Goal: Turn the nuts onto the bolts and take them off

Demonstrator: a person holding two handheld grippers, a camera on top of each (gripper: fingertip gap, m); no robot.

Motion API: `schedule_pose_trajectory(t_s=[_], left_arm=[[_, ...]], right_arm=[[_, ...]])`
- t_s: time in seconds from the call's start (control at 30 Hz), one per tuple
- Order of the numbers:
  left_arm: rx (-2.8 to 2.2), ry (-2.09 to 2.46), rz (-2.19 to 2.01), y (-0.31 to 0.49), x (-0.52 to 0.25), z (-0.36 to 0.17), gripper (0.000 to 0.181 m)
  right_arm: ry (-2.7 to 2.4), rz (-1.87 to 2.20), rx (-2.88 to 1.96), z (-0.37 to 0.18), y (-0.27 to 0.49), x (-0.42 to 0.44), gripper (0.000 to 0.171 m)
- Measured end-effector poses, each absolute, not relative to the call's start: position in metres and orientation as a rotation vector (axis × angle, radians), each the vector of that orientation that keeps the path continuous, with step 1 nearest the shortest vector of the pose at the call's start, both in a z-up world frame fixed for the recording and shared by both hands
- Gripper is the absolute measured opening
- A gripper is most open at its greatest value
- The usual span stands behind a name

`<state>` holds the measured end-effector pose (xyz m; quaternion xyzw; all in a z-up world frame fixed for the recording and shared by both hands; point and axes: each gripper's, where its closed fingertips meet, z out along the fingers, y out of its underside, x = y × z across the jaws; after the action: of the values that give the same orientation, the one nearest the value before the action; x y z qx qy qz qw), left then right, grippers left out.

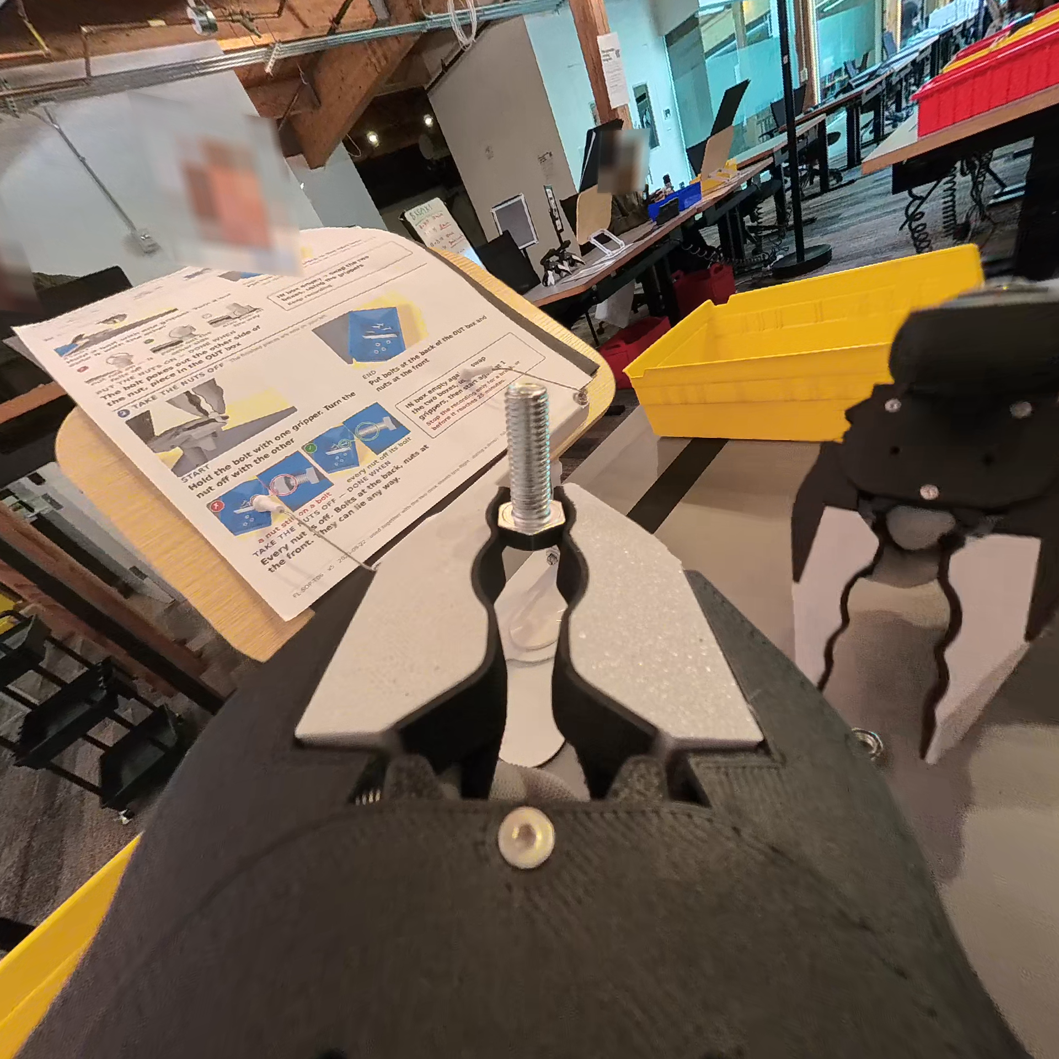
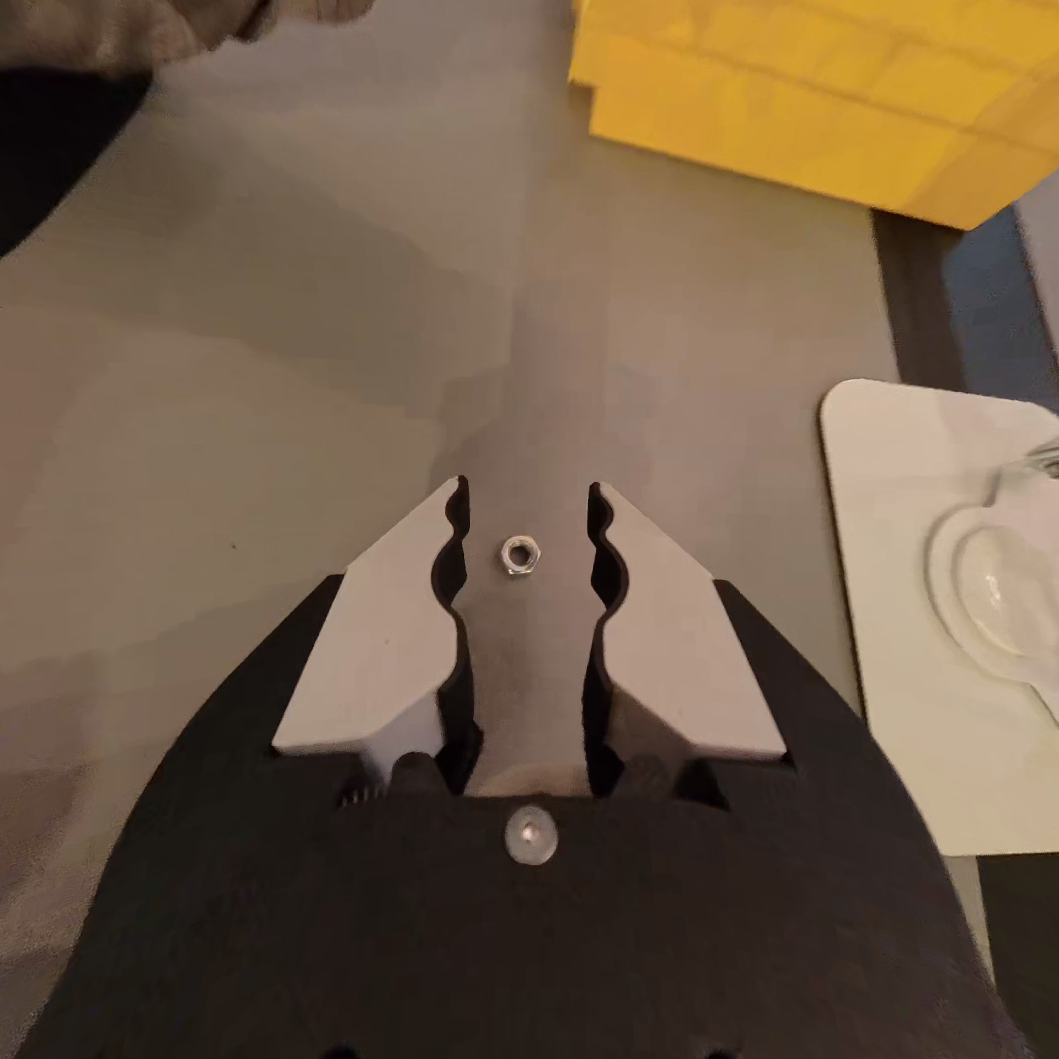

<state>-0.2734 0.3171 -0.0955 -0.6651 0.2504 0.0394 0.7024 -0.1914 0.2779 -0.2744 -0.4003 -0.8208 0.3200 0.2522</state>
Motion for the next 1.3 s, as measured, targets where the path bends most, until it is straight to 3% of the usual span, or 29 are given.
schedule_pose_trajectory(t_s=[0.03,0.5,0.63,1.17,1.3], left_arm=[[-1.480,0.555,0.085,0.317,-0.274,-0.095,0.015],[-1.478,0.562,0.062,0.316,-0.272,-0.096,0.015],[-1.480,0.568,0.063,0.316,-0.271,-0.096,0.015],[-1.486,0.566,0.060,0.318,-0.271,-0.098,0.015],[-1.485,0.573,0.056,0.319,-0.268,-0.098,0.015]], right_arm=[[-2.270,0.834,-1.093,-0.282,0.276,-0.191,0.039],[-2.371,0.680,-1.196,-0.317,0.291,-0.182,0.031],[-2.373,0.725,-1.215,-0.318,0.287,-0.183,0.017],[-2.368,0.666,-1.462,-0.319,0.290,-0.181,0.038],[-2.360,0.625,-1.480,-0.319,0.293,-0.182,0.016]])
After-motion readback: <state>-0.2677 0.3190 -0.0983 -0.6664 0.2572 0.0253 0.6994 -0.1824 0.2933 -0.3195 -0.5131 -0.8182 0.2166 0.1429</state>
